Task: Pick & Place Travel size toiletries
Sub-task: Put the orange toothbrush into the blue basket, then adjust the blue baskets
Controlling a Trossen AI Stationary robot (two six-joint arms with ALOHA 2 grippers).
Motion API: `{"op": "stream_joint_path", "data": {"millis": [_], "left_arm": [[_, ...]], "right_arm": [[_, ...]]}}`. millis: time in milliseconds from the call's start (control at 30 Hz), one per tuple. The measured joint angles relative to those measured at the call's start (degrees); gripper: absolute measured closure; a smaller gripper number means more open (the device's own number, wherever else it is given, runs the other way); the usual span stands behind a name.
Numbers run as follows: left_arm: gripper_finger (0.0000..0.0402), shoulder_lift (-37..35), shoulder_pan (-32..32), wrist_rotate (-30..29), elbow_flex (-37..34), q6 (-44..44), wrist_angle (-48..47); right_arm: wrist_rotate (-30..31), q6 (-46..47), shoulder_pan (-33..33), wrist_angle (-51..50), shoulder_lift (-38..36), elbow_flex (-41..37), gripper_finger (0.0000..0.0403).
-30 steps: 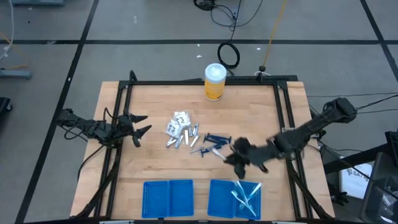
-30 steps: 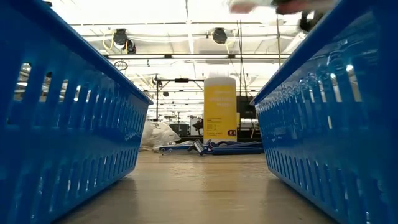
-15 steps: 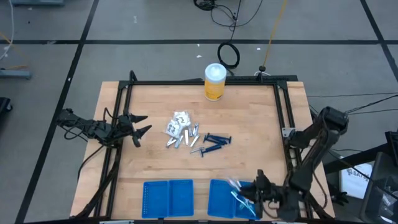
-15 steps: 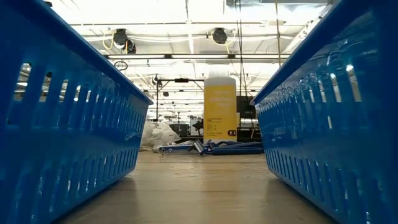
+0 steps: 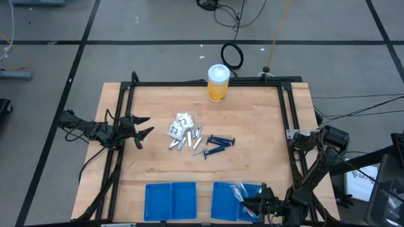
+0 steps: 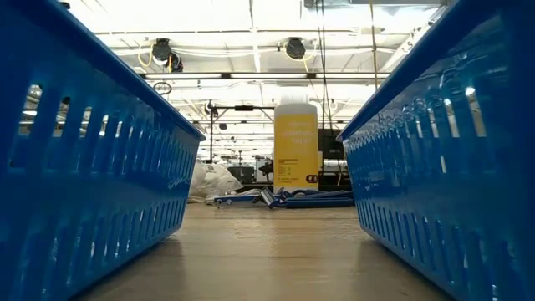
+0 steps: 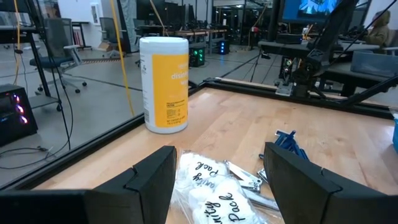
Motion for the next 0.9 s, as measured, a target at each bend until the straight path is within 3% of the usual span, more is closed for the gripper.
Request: {"op": "stream_joint_path", "data": {"millis": [233,433,700,900], "left_arm": [[0.0162,0.0,0.0,0.0,0.0,0.0,0.0],[0.0162,0.0,0.0,0.0,0.0,0.0,0.0],[0.0163,0.0,0.0,0.0,0.0,0.0,0.0],[0.0163,0.0,0.0,0.0,0.0,0.0,0.0]], "right_arm": [[3.3,-0.1,2.4,-0.5,0.0,0.0,0.0369],[1.4,0.1,2.5,-0.4,0.0,-0.6,0.0362],[1.3,5.7,1.9,-0.2,0.0,-2.6,0.0229],[1.3,2.8,1.3,-0.3,0.0,-2.9,0.0186]]}}
